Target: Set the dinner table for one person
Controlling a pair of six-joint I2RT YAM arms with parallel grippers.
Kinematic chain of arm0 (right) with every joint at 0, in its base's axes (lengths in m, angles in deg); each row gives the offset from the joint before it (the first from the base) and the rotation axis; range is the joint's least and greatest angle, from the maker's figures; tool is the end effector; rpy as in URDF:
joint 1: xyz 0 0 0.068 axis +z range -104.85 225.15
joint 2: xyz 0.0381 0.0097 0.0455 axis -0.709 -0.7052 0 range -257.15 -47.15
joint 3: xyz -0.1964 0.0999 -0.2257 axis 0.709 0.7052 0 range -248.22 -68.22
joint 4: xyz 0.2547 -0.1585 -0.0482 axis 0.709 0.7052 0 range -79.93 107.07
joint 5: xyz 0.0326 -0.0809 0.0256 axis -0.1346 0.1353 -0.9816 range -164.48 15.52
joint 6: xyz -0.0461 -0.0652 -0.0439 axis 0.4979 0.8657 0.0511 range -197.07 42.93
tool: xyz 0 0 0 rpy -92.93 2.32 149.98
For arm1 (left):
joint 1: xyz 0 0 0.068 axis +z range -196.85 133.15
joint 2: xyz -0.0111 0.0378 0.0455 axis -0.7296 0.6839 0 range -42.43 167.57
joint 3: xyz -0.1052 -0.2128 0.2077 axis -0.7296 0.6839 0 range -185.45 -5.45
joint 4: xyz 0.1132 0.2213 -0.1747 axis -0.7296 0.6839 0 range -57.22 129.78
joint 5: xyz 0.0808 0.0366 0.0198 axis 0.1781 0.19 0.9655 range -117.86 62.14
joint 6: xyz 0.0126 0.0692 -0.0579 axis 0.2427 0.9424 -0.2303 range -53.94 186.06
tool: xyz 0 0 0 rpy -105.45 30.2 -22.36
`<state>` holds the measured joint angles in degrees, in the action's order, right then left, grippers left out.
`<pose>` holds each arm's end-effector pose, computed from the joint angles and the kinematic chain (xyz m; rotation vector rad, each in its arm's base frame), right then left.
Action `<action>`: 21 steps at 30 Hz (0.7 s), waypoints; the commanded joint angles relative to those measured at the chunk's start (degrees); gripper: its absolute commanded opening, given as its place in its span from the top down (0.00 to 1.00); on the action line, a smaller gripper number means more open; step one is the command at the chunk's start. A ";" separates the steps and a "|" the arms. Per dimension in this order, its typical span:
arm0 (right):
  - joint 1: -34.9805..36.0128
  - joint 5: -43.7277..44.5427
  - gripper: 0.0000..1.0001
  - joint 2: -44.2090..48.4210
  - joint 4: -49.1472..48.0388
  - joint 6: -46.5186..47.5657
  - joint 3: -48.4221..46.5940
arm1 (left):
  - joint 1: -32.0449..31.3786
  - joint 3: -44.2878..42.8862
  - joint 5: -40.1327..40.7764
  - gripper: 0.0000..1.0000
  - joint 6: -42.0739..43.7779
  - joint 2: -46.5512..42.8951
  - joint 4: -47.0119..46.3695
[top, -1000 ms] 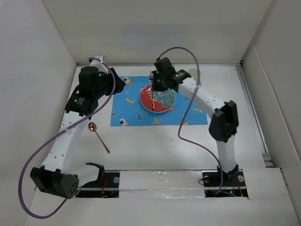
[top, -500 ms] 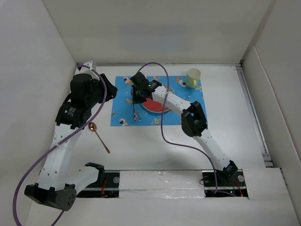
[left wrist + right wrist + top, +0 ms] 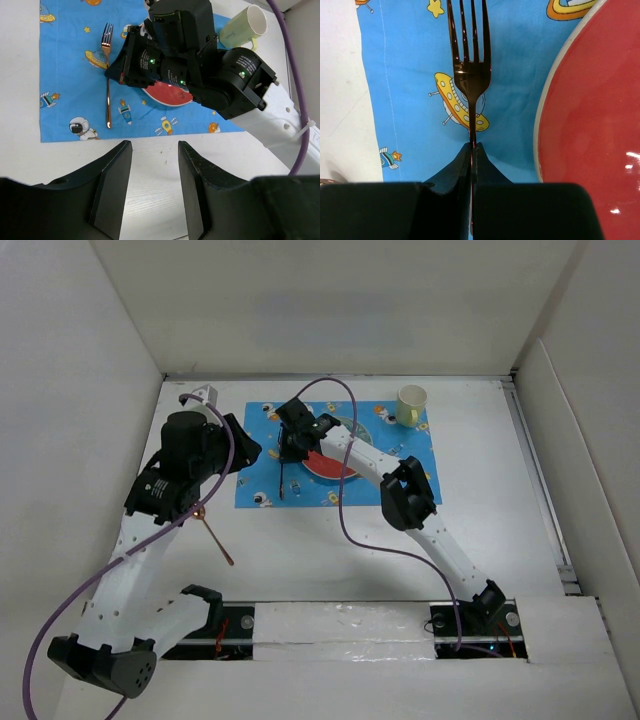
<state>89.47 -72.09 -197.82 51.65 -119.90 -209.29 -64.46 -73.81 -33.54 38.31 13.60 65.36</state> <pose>0.4901 0.4737 0.1539 -0.0143 2.5618 0.5834 0.2491 -0.0875 0.4356 -0.1064 1.9702 -0.6201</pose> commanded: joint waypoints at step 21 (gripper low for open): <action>11.92 -7.58 1.00 23.49 -25.49 9.16 28.04 | -0.94 -14.76 3.46 1.00 -5.92 -11.11 7.49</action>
<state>94.76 -76.22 -176.59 35.48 -115.13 -184.40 -65.14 -82.59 -31.52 34.20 5.34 70.56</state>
